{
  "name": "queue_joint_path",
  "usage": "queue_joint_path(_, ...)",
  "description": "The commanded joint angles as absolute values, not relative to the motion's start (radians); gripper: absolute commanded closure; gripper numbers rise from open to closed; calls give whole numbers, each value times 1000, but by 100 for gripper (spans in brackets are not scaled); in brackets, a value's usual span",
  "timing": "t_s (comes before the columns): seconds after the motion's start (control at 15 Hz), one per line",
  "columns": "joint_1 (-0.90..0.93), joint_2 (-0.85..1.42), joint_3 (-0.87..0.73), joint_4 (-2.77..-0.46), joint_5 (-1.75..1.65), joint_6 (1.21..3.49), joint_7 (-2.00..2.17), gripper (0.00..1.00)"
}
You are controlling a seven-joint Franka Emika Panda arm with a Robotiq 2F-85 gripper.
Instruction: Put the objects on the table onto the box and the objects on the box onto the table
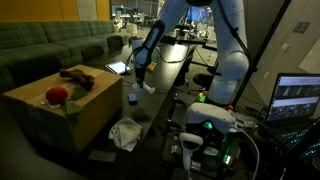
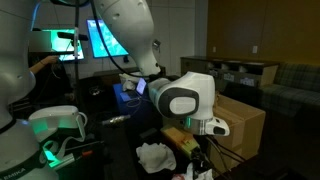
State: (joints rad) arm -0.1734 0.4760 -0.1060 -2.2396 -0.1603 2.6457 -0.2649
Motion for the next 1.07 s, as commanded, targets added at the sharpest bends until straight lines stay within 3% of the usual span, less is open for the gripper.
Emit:
queue_joint_path(0.0, -146, 314, -135, -2300, -212, 2622, -240, 99)
queue_joint_path(0.47, -101, 192, -113, -2236, -223, 2606, -182, 99)
queue_joint_path(1.0, 7, 255, -72, -2061, -248, 2545, -21, 99)
